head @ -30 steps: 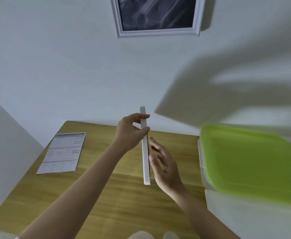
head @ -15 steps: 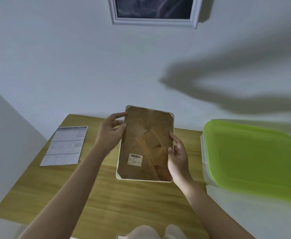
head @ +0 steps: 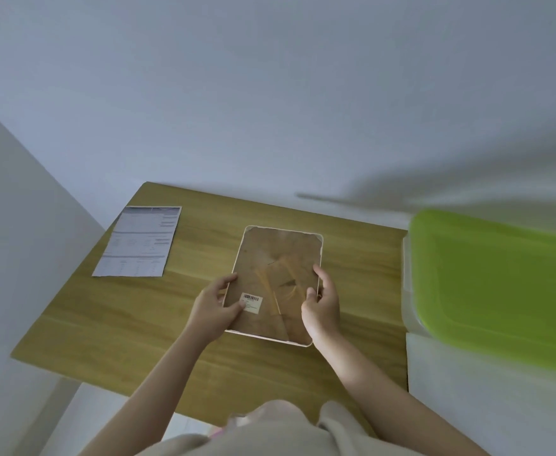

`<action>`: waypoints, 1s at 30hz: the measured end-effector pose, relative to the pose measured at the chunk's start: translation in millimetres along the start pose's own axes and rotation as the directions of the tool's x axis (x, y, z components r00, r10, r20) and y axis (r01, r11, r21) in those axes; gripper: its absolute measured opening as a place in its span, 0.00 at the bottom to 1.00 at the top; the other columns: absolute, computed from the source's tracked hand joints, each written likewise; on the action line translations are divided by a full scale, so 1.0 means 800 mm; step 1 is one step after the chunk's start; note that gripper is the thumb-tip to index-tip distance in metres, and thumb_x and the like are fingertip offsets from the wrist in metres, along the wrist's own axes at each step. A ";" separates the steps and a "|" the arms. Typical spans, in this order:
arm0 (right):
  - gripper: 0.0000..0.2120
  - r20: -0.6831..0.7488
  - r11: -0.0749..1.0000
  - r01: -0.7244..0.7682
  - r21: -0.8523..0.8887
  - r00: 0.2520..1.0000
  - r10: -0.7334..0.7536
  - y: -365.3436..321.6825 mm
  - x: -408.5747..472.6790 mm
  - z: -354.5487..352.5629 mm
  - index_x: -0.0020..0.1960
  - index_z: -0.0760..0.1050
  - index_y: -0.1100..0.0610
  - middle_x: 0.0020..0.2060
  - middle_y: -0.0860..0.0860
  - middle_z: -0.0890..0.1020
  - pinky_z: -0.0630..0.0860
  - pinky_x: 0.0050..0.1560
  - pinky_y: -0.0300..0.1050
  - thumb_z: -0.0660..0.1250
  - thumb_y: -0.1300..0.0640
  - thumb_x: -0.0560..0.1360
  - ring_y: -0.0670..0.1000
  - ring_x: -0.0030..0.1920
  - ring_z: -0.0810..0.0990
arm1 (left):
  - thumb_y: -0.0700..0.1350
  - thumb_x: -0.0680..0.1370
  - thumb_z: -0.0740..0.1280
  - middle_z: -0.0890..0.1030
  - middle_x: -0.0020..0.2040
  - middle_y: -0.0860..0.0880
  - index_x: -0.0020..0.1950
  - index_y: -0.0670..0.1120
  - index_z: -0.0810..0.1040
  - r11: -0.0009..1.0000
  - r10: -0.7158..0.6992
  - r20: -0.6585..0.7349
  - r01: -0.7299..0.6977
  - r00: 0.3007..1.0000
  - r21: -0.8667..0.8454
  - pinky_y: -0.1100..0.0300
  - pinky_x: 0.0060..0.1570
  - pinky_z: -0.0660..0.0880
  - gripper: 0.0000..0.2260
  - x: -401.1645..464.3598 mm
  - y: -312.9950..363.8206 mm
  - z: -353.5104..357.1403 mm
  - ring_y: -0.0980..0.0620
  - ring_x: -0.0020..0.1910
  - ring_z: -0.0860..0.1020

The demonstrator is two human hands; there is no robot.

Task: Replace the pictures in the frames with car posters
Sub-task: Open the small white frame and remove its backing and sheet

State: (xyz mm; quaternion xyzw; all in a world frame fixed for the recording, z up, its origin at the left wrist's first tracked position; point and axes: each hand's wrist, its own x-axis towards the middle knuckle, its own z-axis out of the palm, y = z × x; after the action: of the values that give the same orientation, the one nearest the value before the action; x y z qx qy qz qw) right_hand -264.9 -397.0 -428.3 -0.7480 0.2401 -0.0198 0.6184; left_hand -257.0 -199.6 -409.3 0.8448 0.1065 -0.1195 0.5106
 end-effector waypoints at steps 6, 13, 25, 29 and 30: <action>0.24 0.141 0.955 0.147 -0.258 0.983 -0.113 0.010 -0.001 0.024 0.70 0.65 0.49 0.49 0.47 0.75 0.67 0.44 0.38 0.58 0.65 0.77 0.40 0.34 0.68 | 0.38 0.69 0.73 0.79 0.57 0.51 0.64 0.53 0.73 0.998 -0.054 -0.055 0.053 0.997 -0.020 0.52 0.50 0.79 0.25 0.005 -0.030 -0.013 0.57 0.46 0.81; 0.25 0.214 0.875 0.249 -0.415 0.962 -0.171 0.005 0.013 0.023 0.72 0.64 0.55 0.53 0.56 0.72 0.61 0.48 0.33 0.62 0.63 0.76 0.53 0.50 0.73 | 0.41 0.68 0.75 0.79 0.51 0.52 0.63 0.54 0.74 0.998 -0.043 -0.086 0.046 0.995 0.032 0.57 0.51 0.77 0.25 0.014 -0.035 -0.018 0.53 0.51 0.79; 0.21 0.327 0.868 0.207 -0.452 0.943 -0.055 -0.008 0.043 0.012 0.64 0.70 0.54 0.53 0.52 0.68 0.73 0.60 0.48 0.69 0.57 0.72 0.56 0.51 0.78 | 0.46 0.69 0.75 0.79 0.60 0.55 0.62 0.54 0.76 0.997 0.059 -0.109 -0.053 0.992 0.064 0.54 0.57 0.76 0.23 0.010 -0.058 -0.025 0.56 0.55 0.78; 0.23 0.321 0.854 0.206 -0.479 0.946 -0.048 -0.028 0.073 0.010 0.67 0.68 0.53 0.58 0.55 0.68 0.71 0.58 0.44 0.68 0.54 0.73 0.56 0.52 0.77 | 0.55 0.59 0.80 0.75 0.62 0.56 0.67 0.55 0.70 0.988 0.086 0.007 -0.087 0.996 0.127 0.56 0.56 0.76 0.38 0.010 -0.066 -0.033 0.57 0.58 0.76; 0.24 0.327 0.840 0.212 -0.499 0.944 -0.043 -0.032 0.080 0.010 0.68 0.67 0.52 0.59 0.56 0.68 0.71 0.57 0.45 0.68 0.53 0.74 0.56 0.53 0.76 | 0.57 0.55 0.81 0.74 0.62 0.55 0.68 0.57 0.69 0.988 0.076 0.042 -0.081 0.996 0.133 0.56 0.57 0.76 0.43 0.011 -0.067 -0.035 0.56 0.59 0.75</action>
State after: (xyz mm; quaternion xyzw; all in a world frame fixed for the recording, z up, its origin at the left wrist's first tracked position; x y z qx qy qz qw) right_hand -197.5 -411.3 -423.1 -0.8973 0.0877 0.1201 0.4156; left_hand -262.0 -149.5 -444.3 0.8784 0.0555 -0.1220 0.4588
